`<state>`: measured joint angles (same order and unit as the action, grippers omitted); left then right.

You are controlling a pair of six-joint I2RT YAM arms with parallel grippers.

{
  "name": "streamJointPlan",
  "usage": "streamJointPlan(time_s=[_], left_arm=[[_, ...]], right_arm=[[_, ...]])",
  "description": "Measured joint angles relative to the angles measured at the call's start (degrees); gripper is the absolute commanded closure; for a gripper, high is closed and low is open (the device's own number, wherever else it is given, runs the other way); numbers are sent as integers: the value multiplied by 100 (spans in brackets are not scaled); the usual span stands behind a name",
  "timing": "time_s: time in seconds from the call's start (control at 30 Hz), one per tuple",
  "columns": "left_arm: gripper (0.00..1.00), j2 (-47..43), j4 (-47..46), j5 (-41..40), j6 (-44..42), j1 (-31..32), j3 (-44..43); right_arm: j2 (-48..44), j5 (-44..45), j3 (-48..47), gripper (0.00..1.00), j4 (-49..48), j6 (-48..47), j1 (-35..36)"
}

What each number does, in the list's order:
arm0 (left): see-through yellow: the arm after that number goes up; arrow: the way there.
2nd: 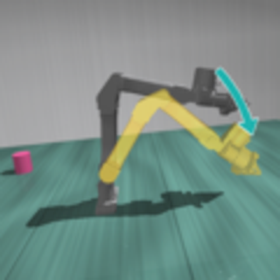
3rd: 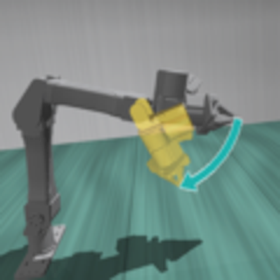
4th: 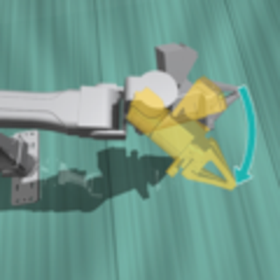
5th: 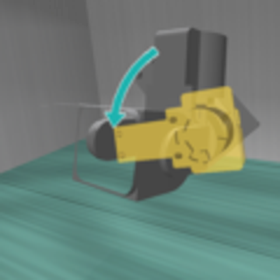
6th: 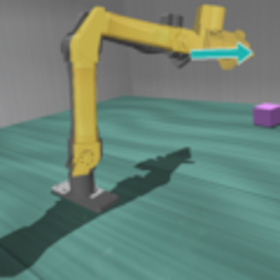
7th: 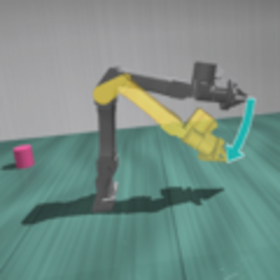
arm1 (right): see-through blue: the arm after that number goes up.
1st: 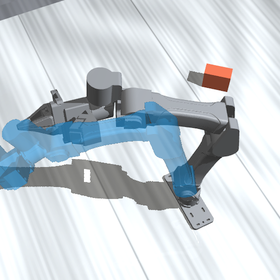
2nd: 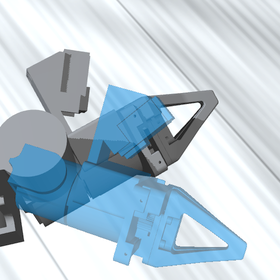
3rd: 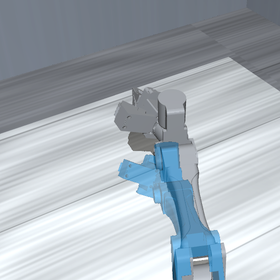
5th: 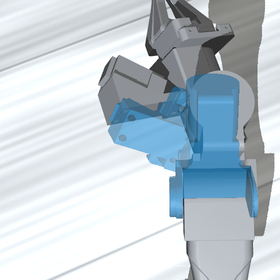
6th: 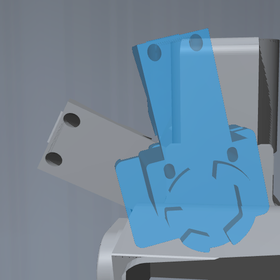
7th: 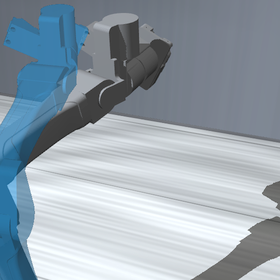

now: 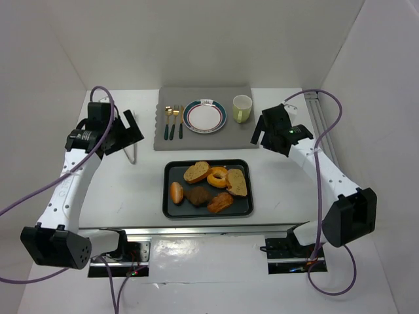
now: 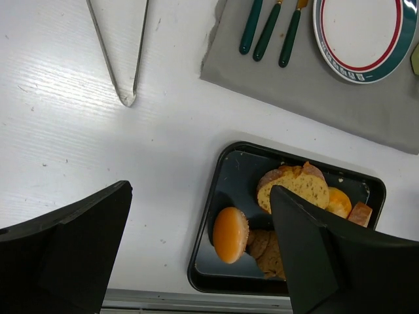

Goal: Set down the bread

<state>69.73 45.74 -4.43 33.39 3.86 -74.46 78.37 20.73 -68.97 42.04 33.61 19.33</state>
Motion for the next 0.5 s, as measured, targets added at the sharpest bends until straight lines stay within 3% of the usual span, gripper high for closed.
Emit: streamJointPlan(time_s=[0.27,0.5], left_arm=[[0,59,-85,323,-83,-382,57],[0,638,-24,269,-190,-433,-127]], right_arm=[[127,-13,13,1,0,2,0],[173,-20,20,1,-13,2,0]])
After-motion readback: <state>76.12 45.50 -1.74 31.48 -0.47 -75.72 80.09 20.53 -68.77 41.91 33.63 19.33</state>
